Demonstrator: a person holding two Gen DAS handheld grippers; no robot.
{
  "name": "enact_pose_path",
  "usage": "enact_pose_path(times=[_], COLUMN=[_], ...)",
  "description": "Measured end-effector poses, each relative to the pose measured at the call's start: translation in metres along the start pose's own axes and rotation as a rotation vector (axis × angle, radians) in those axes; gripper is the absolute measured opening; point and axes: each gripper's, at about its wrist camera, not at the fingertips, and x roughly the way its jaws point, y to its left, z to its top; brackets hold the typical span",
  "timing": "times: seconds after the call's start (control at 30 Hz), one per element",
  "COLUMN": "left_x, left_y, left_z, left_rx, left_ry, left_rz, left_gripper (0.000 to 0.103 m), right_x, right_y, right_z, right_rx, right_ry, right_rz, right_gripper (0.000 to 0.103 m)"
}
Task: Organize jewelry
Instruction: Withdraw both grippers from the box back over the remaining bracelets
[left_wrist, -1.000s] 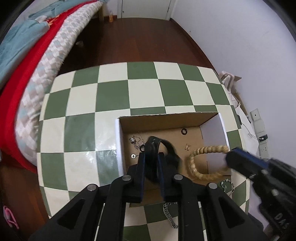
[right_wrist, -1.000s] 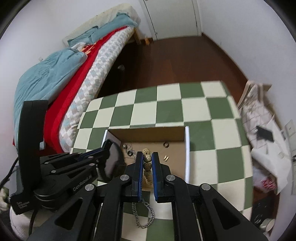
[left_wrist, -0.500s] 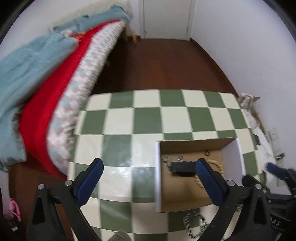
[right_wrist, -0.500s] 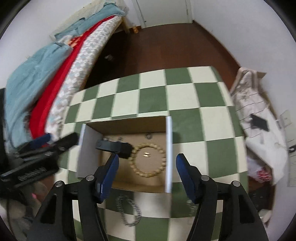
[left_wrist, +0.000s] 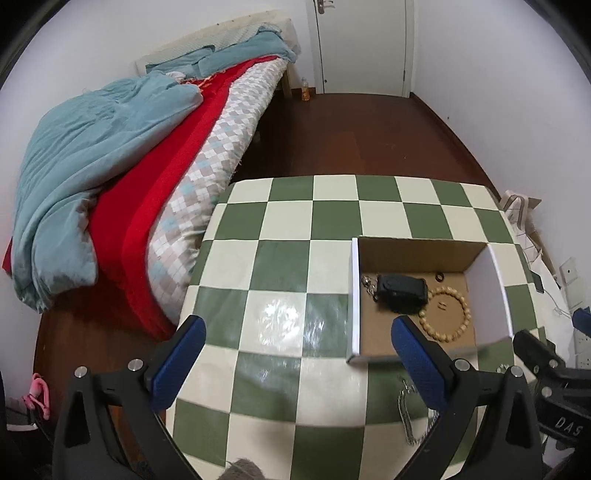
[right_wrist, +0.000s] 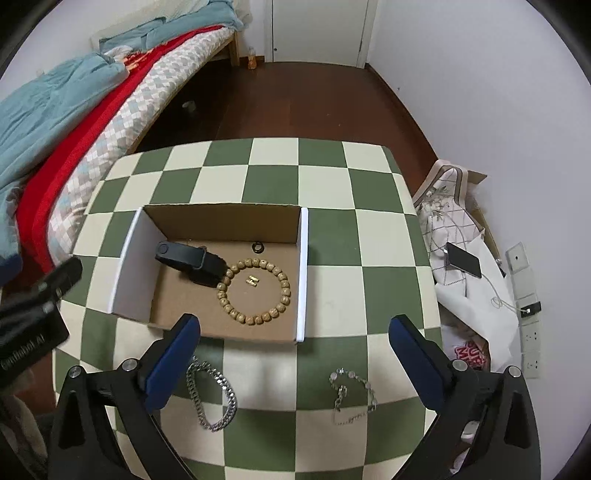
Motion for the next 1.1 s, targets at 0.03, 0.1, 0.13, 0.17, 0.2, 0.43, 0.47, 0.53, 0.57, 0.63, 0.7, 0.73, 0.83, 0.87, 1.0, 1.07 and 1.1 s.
enact_pose_path(times=[0.03, 0.1, 0.13, 0.17, 0.2, 0.43, 0.47, 0.53, 0.57, 0.63, 0.7, 0.73, 0.83, 0.87, 1.0, 1.07, 1.1], left_x=[-0.008, -0.022, -0.03, -0.041, -0.047, -0.1, -0.107, -0.124, -0.131, -0.143, -0.156, -0.163, -0.179, -0.186, -0.197, -0.196, -0.194], left_y=[0.001, 0.004, 0.006, 0.009, 0.011, 0.014, 0.015, 0.016, 0.016, 0.017, 0.017, 0.017, 0.017, 0.017, 0.015, 0.015, 0.014], left_z=[-0.003, -0.007, -0.009, -0.012, -0.014, -0.027, -0.03, -0.035, -0.037, -0.04, -0.044, -0.045, -0.047, -0.048, -0.05, -0.051, -0.053], left_rx=[-0.004, -0.017, -0.028, -0.039, -0.044, -0.032, -0.033, -0.031, -0.028, -0.03, -0.025, -0.024, -0.021, -0.023, -0.019, -0.03, -0.034], left_ry=[-0.009, -0.027, -0.039, -0.052, -0.06, -0.123, -0.129, -0.142, -0.149, -0.159, -0.173, -0.18, -0.203, -0.212, -0.233, -0.239, -0.245], left_rz=[-0.002, -0.004, -0.007, -0.017, -0.022, -0.056, -0.062, -0.073, -0.075, -0.087, -0.09, -0.092, -0.101, -0.104, -0.104, -0.094, -0.082], left_gripper=[0.102, 0.102, 0.102, 0.102, 0.102, 0.102, 0.102, 0.102, 0.102, 0.102, 0.102, 0.102, 0.102, 0.102, 0.102, 0.102, 0.102], right_x=[-0.006, -0.021, -0.027, -0.033, -0.043, -0.099, -0.104, -0.124, -0.132, -0.152, -0.169, -0.178, -0.2, -0.206, -0.229, -0.235, -0.237], right_y=[-0.001, -0.001, -0.001, -0.001, -0.002, -0.006, -0.007, -0.008, -0.009, -0.012, -0.013, -0.014, -0.017, -0.018, -0.021, -0.024, -0.027], right_z=[-0.003, -0.008, -0.011, -0.014, -0.018, -0.04, -0.041, -0.048, -0.051, -0.058, -0.065, -0.069, -0.079, -0.082, -0.091, -0.093, -0.094], right_rx=[0.004, 0.009, 0.009, 0.009, 0.011, 0.018, 0.019, 0.028, 0.032, 0.039, 0.042, 0.042, 0.055, 0.06, 0.065, 0.071, 0.077], right_ry=[-0.009, -0.031, -0.041, -0.051, -0.067, -0.145, -0.152, -0.182, -0.195, -0.229, -0.258, -0.271, -0.304, -0.31, -0.342, -0.347, -0.346], right_rz=[0.002, -0.002, -0.005, -0.007, -0.012, -0.035, -0.035, -0.04, -0.041, -0.054, -0.069, -0.075, -0.076, -0.071, -0.049, -0.03, -0.018], right_gripper=[0.103, 0.103, 0.103, 0.103, 0.103, 0.103, 0.103, 0.103, 0.103, 0.103, 0.103, 0.103, 0.103, 0.103, 0.103, 0.103, 0.103])
